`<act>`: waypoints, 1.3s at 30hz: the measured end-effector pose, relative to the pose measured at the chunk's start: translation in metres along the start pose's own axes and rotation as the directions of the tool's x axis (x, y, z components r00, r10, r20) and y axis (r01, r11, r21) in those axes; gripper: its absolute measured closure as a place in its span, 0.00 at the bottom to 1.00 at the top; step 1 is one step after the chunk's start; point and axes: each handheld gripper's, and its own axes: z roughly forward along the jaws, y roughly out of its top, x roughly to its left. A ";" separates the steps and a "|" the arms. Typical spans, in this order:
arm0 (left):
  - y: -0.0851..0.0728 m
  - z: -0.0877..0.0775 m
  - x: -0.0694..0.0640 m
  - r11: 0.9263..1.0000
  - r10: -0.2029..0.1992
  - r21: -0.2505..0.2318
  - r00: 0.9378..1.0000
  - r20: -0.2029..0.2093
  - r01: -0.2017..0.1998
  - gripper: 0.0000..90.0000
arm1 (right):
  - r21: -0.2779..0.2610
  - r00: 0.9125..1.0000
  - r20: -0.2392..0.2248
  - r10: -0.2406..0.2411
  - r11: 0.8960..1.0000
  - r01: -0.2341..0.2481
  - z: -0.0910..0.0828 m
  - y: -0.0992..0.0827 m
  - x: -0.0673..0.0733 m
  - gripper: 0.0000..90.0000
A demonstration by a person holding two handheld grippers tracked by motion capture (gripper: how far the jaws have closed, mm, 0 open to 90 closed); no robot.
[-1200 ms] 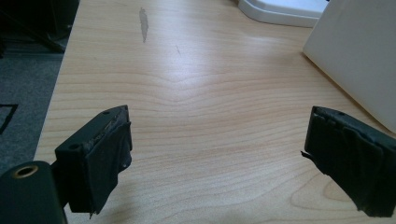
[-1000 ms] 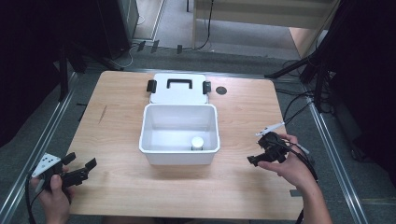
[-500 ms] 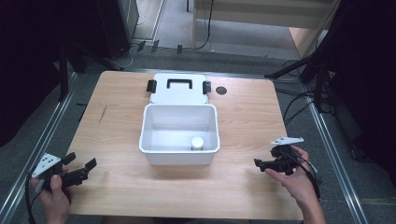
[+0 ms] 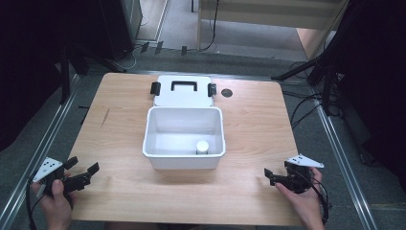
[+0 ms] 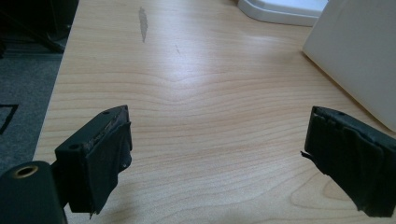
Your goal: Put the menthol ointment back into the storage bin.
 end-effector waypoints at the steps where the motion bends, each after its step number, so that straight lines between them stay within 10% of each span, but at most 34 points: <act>1: 0.000 0.000 0.000 1.000 -0.001 0.000 1.000 0.001 0.001 0.09 | -0.013 1.000 -0.001 0.006 1.000 -0.006 -0.001 -0.003 -0.001 0.14; 24: 0.000 0.000 0.000 1.000 0.002 0.004 1.000 0.003 -0.002 0.09 | -0.195 0.994 -0.016 0.108 0.975 -0.109 -0.019 -0.045 -0.019 0.07; 39: 0.000 0.001 0.000 1.000 0.002 0.003 1.000 0.002 -0.002 0.09 | -0.200 0.983 -0.046 0.175 0.963 -0.181 -0.020 -0.046 -0.027 0.04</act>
